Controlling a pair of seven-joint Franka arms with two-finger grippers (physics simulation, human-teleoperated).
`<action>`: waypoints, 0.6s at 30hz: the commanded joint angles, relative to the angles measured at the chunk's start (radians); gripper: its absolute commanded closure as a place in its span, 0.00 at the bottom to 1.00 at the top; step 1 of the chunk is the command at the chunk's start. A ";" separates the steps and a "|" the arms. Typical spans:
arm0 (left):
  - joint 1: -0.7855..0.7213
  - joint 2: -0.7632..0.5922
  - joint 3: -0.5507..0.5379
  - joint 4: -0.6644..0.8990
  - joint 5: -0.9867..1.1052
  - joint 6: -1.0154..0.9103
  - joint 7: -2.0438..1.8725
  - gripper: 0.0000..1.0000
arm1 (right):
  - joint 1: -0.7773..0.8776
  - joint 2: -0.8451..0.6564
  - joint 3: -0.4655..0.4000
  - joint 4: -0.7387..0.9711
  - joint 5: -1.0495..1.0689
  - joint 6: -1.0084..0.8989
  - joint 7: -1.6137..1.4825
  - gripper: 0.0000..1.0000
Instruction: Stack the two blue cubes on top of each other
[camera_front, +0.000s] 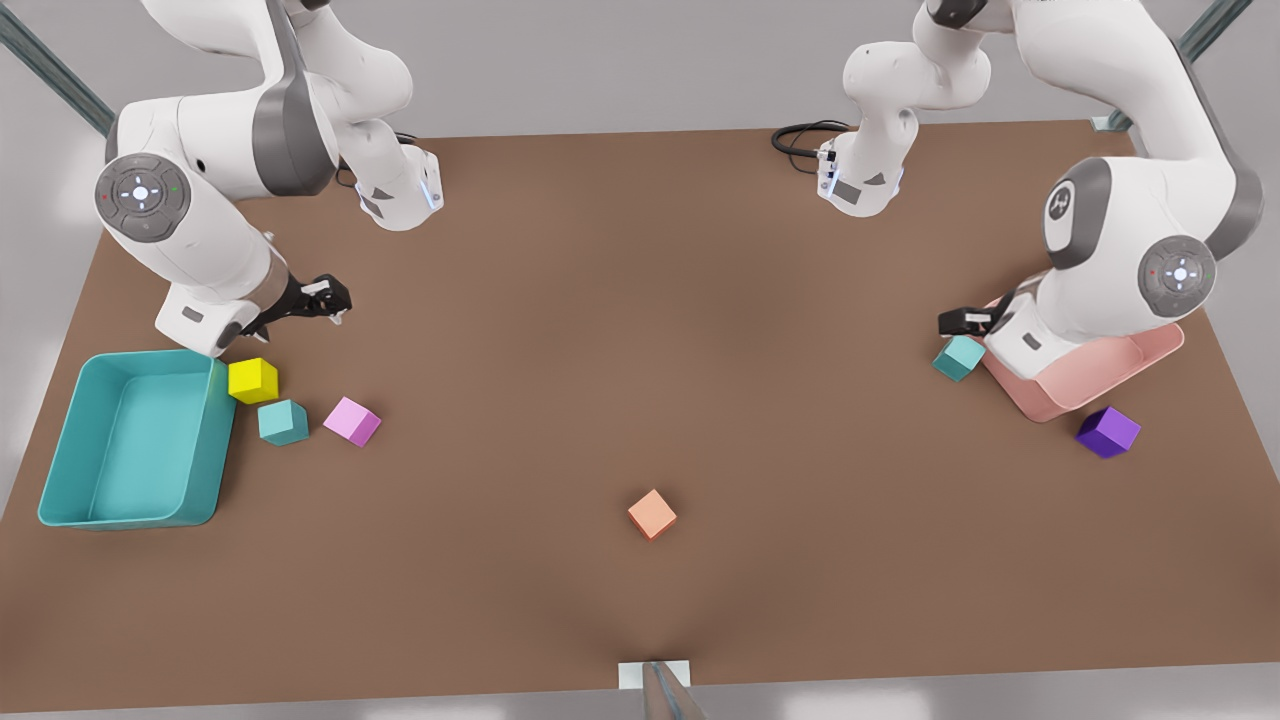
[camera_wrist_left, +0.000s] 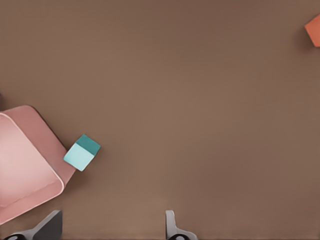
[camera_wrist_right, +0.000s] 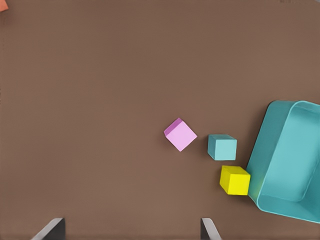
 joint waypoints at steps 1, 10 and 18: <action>-0.003 0.002 0.000 0.002 -0.001 -0.043 -0.011 0.00 | 0.001 0.000 0.000 0.000 0.001 0.000 -0.029 0.00; -0.003 0.007 0.000 0.002 -0.001 -0.043 -0.013 0.00 | -0.074 0.181 -0.016 -0.214 -0.051 0.414 -0.048 0.00; -0.003 0.022 0.000 0.000 -0.001 -0.043 -0.013 0.00 | -0.279 0.190 -0.014 -0.535 0.041 0.865 -0.400 0.00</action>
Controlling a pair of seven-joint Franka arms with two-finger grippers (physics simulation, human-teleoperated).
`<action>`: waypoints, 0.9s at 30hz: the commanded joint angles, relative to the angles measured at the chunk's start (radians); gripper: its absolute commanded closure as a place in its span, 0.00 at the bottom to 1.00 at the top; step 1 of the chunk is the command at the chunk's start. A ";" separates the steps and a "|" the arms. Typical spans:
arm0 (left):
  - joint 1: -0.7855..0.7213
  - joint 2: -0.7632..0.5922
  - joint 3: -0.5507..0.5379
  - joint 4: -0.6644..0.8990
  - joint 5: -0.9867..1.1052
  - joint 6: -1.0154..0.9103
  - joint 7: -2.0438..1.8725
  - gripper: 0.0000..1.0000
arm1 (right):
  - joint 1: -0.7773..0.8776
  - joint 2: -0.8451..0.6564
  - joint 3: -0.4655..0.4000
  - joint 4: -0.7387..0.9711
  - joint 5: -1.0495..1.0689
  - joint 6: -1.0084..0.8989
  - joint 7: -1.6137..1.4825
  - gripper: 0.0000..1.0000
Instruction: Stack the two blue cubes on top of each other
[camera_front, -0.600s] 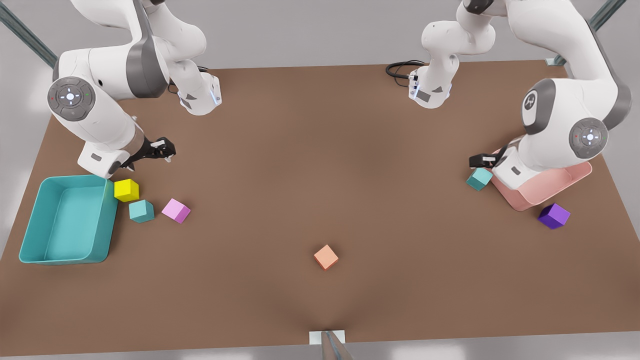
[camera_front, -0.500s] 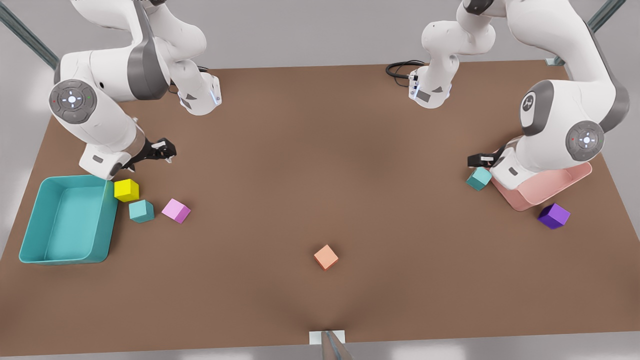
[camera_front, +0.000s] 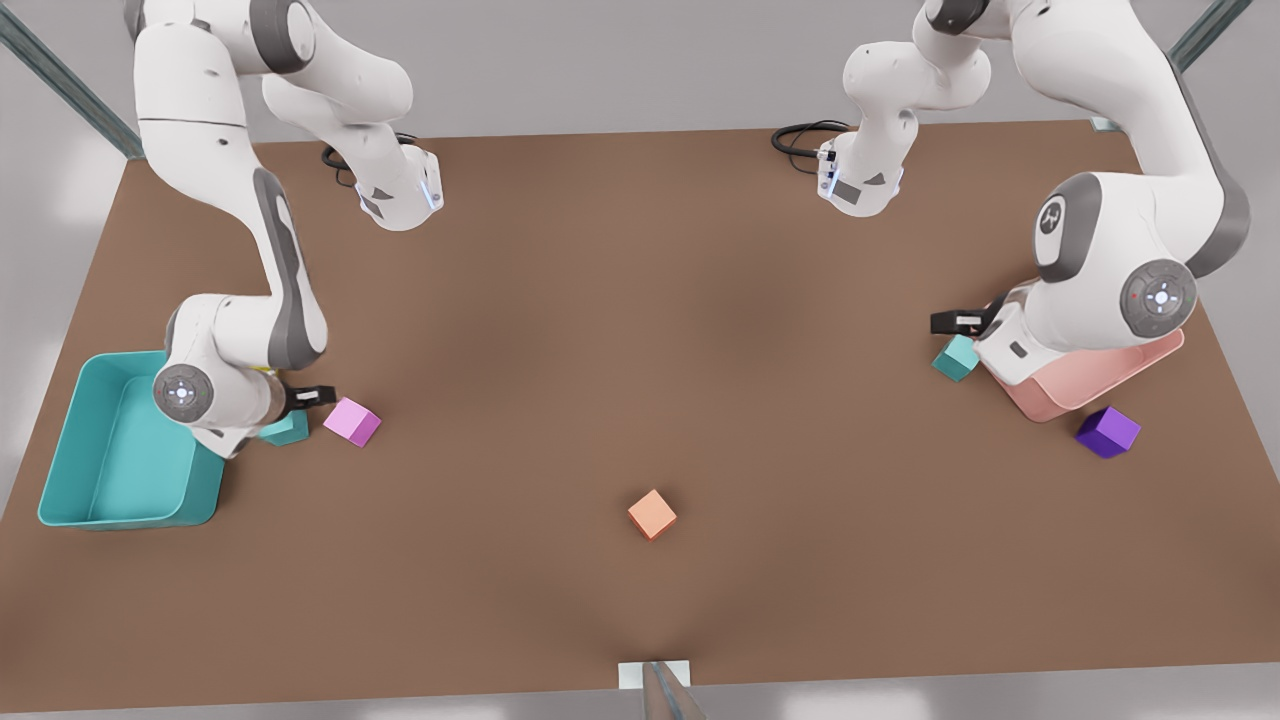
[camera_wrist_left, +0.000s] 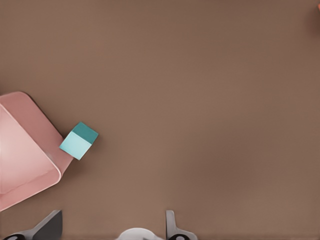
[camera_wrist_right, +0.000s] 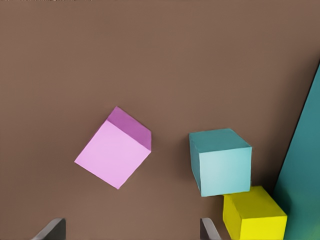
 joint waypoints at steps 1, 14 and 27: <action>0.000 0.000 0.000 0.000 -0.001 -0.003 -0.005 0.00 | -0.038 -0.008 0.000 -0.063 0.038 0.345 -0.436 0.00; -0.002 0.018 0.000 -0.001 -0.001 -0.004 -0.006 0.00 | -0.154 -0.017 -0.002 -0.222 0.030 0.437 -0.658 0.00; -0.002 0.044 0.000 0.000 -0.033 -0.029 -0.003 0.00 | -0.193 0.020 -0.002 -0.249 0.086 0.482 -0.549 0.00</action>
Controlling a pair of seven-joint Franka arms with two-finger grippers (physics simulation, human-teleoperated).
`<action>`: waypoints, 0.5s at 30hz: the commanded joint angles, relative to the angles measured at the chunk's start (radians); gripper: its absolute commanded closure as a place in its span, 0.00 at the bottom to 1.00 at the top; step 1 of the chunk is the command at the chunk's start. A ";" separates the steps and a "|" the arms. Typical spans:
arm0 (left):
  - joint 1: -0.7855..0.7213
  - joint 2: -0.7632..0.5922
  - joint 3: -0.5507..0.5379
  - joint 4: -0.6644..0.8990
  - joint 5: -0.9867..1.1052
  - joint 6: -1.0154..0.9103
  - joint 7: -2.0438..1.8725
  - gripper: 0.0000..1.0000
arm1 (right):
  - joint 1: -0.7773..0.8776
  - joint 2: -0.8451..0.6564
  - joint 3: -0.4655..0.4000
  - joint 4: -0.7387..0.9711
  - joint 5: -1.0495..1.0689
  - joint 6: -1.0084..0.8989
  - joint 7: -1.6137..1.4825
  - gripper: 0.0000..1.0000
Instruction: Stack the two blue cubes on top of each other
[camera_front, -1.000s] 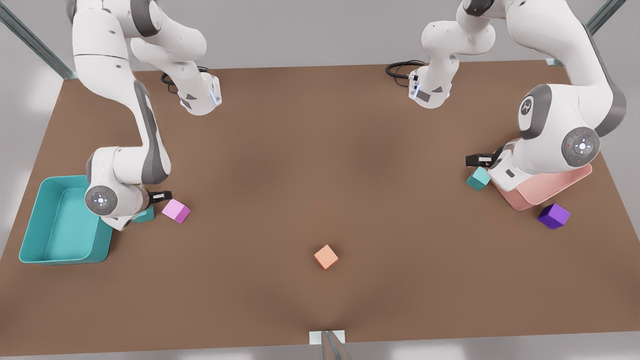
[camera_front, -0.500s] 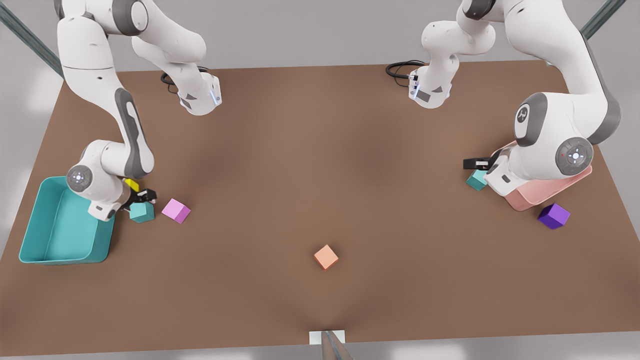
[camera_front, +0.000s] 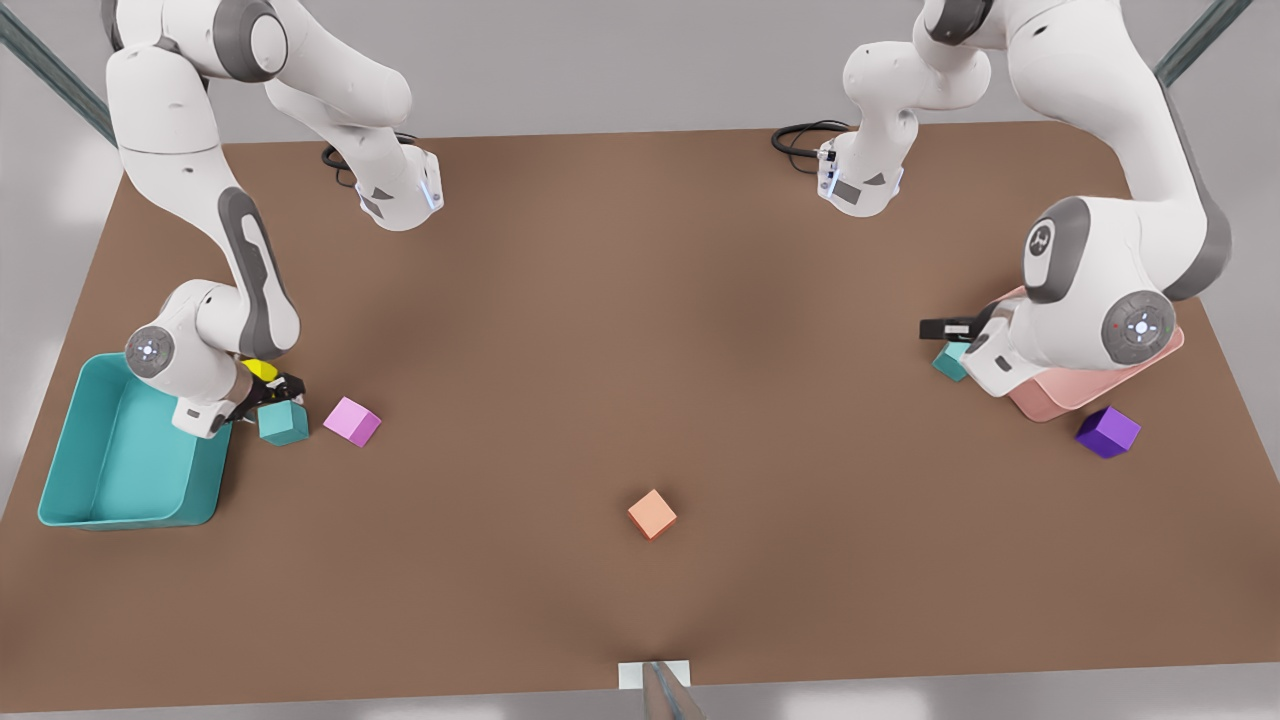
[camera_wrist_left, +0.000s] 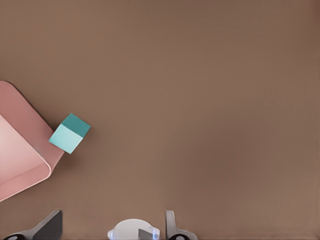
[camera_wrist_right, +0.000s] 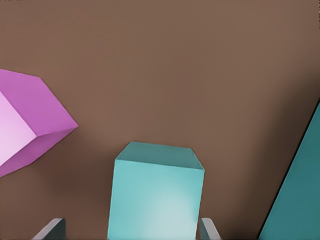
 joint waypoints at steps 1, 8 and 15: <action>0.000 0.002 0.000 0.001 -0.009 -0.003 0.001 0.00 | -0.002 0.007 0.000 0.001 0.031 0.015 -0.086 0.00; 0.004 0.017 0.000 0.001 -0.033 -0.003 0.001 0.00 | -0.010 0.019 0.000 0.001 0.032 0.019 -0.086 0.00; 0.004 0.023 0.000 0.001 -0.037 -0.003 0.001 0.00 | -0.025 0.087 0.000 0.005 0.052 0.068 -0.086 0.00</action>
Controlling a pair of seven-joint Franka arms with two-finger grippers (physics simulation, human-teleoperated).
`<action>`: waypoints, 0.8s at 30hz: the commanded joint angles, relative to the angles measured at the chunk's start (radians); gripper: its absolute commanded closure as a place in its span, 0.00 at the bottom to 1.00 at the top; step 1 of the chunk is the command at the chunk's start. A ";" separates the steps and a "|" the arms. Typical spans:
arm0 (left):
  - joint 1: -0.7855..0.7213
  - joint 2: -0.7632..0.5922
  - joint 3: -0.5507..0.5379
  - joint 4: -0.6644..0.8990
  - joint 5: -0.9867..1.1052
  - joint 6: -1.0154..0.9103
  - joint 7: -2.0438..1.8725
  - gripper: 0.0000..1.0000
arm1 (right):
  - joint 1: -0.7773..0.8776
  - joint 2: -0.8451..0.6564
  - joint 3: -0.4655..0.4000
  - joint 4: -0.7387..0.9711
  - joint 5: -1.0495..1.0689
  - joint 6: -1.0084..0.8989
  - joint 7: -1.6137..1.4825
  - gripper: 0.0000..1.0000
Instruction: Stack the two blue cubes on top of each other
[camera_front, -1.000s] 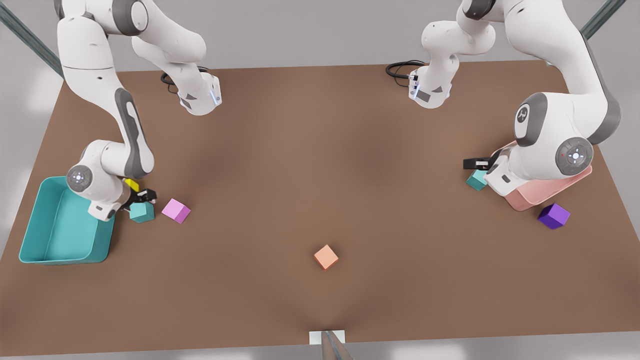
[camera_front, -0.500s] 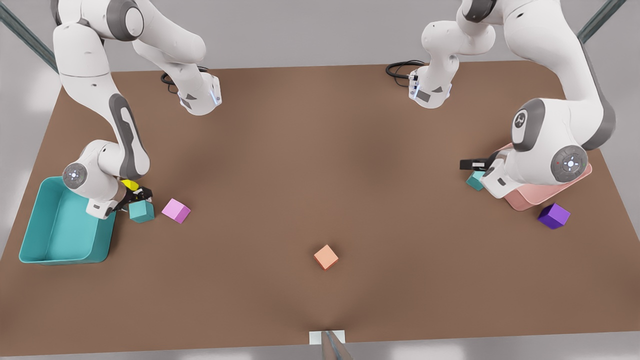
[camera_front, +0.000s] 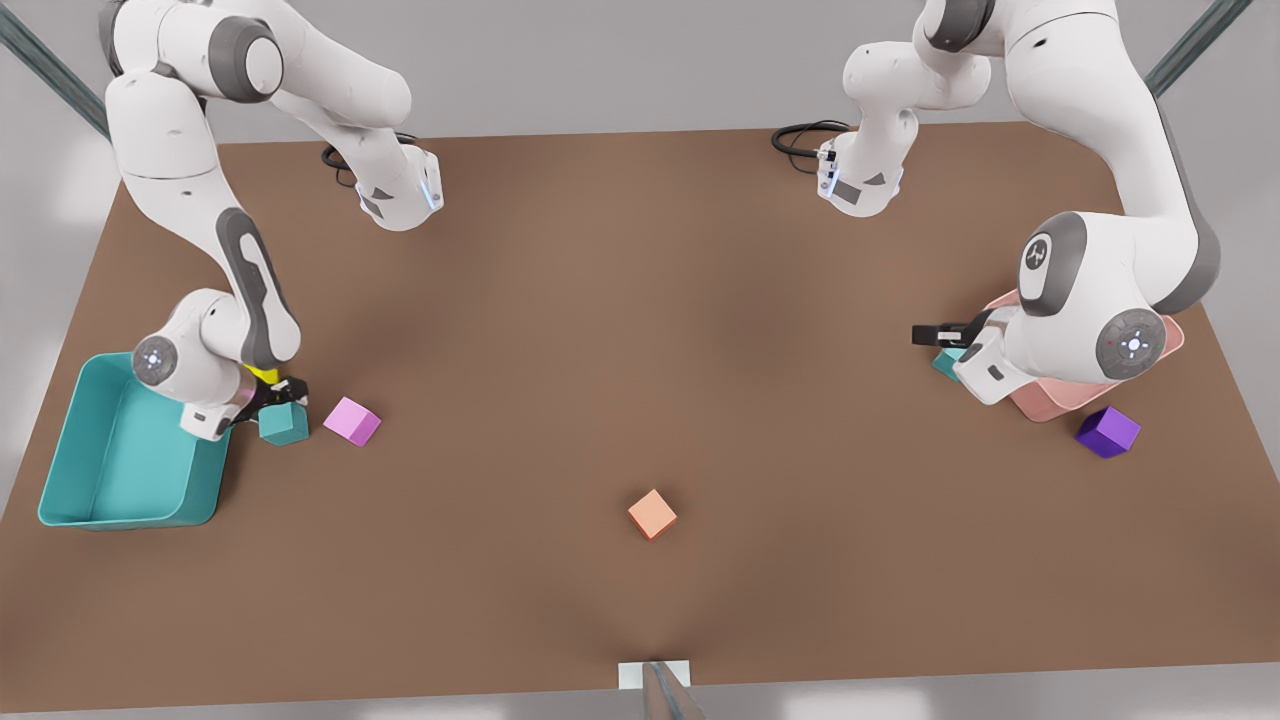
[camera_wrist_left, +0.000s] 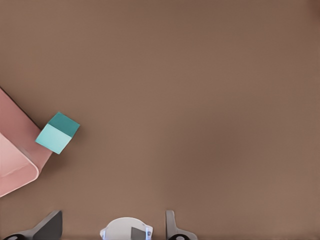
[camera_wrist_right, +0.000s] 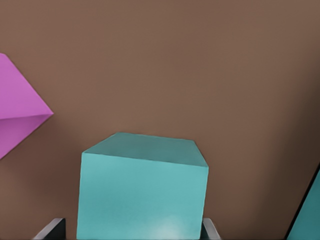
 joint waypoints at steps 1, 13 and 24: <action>0.000 -0.001 0.000 0.000 -0.002 -0.001 0.001 0.00 | 0.000 0.017 0.000 0.001 0.013 0.045 -0.036 0.00; 0.002 0.007 0.000 0.000 -0.009 -0.001 0.001 0.00 | 0.003 0.030 0.006 0.019 0.013 0.022 -0.032 0.46; 0.005 0.036 0.000 -0.003 -0.002 0.117 0.010 0.00 | 0.024 -0.079 0.189 0.194 0.097 -0.188 -0.032 0.45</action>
